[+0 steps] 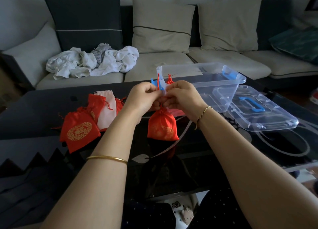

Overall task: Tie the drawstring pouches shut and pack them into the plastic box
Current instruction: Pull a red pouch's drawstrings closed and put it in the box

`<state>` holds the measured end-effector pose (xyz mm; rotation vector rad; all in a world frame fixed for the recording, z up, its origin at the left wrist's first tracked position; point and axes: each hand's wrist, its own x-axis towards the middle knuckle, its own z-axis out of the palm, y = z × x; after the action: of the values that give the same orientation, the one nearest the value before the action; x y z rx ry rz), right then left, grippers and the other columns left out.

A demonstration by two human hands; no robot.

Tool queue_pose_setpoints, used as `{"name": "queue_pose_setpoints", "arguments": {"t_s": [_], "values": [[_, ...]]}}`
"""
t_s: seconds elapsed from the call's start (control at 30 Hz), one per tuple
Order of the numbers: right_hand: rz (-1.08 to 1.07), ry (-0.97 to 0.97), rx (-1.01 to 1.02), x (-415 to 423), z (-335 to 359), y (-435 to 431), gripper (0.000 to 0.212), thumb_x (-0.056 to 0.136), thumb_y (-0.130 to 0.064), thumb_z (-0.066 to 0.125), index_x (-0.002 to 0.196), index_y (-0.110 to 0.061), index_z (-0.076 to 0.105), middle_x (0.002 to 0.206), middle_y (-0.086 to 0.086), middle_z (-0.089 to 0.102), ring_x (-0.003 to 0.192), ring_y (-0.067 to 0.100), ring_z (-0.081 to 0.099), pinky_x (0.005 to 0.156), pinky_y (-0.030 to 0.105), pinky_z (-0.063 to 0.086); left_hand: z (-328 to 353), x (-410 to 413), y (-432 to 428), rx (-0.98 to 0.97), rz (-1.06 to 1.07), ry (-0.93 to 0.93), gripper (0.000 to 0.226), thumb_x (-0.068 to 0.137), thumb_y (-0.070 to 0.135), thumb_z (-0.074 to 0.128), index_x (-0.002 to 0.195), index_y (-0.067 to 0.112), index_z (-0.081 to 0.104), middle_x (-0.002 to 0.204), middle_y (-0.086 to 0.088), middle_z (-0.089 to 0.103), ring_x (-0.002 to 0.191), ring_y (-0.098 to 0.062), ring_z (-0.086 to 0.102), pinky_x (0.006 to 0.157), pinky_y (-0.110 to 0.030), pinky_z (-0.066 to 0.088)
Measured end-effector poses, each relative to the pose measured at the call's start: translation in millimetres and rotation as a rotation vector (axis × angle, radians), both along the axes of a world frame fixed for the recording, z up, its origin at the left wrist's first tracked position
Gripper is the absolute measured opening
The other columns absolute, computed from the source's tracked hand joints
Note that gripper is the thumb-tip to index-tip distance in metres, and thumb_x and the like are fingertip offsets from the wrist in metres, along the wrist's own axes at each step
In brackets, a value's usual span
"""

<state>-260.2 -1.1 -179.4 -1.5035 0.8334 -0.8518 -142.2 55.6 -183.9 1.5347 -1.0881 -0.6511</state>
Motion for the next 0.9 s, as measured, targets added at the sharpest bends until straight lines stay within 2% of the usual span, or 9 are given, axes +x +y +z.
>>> {"name": "queue_pose_setpoints", "arguments": {"t_s": [0.13, 0.27, 0.43, 0.53, 0.63, 0.8, 0.9], "values": [[0.008, 0.117, -0.22, -4, -4, 3, 0.013, 0.08, 0.005, 0.059, 0.089, -0.004, 0.056, 0.073, 0.013, 0.062, 0.062, 0.021, 0.058, 0.068, 0.035, 0.051, 0, 0, -1, -0.012, 0.087, -0.019, 0.023, 0.089, 0.009, 0.061, 0.067, 0.017, 0.06, 0.06, -0.004, 0.06, 0.052, -0.014, 0.057, 0.064, -0.032, 0.056], [-0.038, 0.187, -0.481, -2, -7, 5, 0.016, 0.073, 0.0, 0.07, 0.083, -0.009, 0.062, 0.075, -0.001, 0.062, 0.071, 0.012, 0.058, 0.071, 0.028, 0.051, 0, -3, -2, 0.008, 0.126, 0.024, 0.024, 0.087, 0.008, 0.062, 0.065, 0.017, 0.059, 0.053, -0.003, 0.058, 0.048, -0.015, 0.056, 0.062, -0.031, 0.056], [-0.06, 0.249, -0.626, 0, -10, 4, 0.01, 0.075, -0.007, 0.071, 0.084, -0.01, 0.067, 0.069, -0.013, 0.057, 0.061, -0.001, 0.05, 0.062, 0.014, 0.044, 1, -5, -2, 0.041, 0.165, -0.007, 0.026, 0.087, 0.01, 0.062, 0.062, 0.018, 0.06, 0.051, -0.003, 0.057, 0.05, -0.017, 0.055, 0.068, -0.038, 0.056], [-0.086, 0.289, -0.7, 0, -10, 5, 0.01, 0.078, -0.01, 0.07, 0.088, -0.008, 0.07, 0.078, -0.005, 0.063, 0.068, 0.004, 0.053, 0.068, 0.02, 0.047, 2, -5, -1, 0.04, 0.182, -0.025, 0.027, 0.086, 0.008, 0.062, 0.061, 0.018, 0.061, 0.054, -0.007, 0.059, 0.051, -0.019, 0.057, 0.071, -0.042, 0.057], [-0.107, 0.331, -0.766, 2, -10, 6, 0.013, 0.079, -0.012, 0.069, 0.091, -0.007, 0.072, 0.088, 0.004, 0.063, 0.076, 0.009, 0.05, 0.07, 0.02, 0.042, 3, -5, 0, 0.023, 0.197, -0.024, 0.027, 0.084, 0.007, 0.063, 0.059, 0.017, 0.062, 0.052, -0.006, 0.06, 0.046, -0.017, 0.057, 0.069, -0.045, 0.06], [-0.104, 0.407, -0.872, 5, -9, 5, 0.013, 0.08, -0.01, 0.066, 0.09, -0.007, 0.073, 0.086, 0.006, 0.061, 0.077, 0.01, 0.048, 0.068, 0.019, 0.035, 4, -4, 0, 0.018, 0.21, -0.051, 0.025, 0.081, 0.003, 0.063, 0.058, 0.014, 0.062, 0.054, -0.01, 0.061, 0.054, -0.026, 0.06, 0.073, -0.05, 0.058], [-0.085, 0.461, -0.871, 8, -9, 4, 0.011, 0.079, -0.01, 0.063, 0.085, -0.007, 0.073, 0.078, 0.001, 0.056, 0.071, 0.009, 0.045, 0.062, 0.018, 0.033, 6, -4, 1, -0.005, 0.224, -0.2, 0.016, 0.082, 0.005, 0.058, 0.07, 0.009, 0.067, 0.068, -0.013, 0.068, 0.067, -0.03, 0.067, 0.076, -0.046, 0.057]]}}
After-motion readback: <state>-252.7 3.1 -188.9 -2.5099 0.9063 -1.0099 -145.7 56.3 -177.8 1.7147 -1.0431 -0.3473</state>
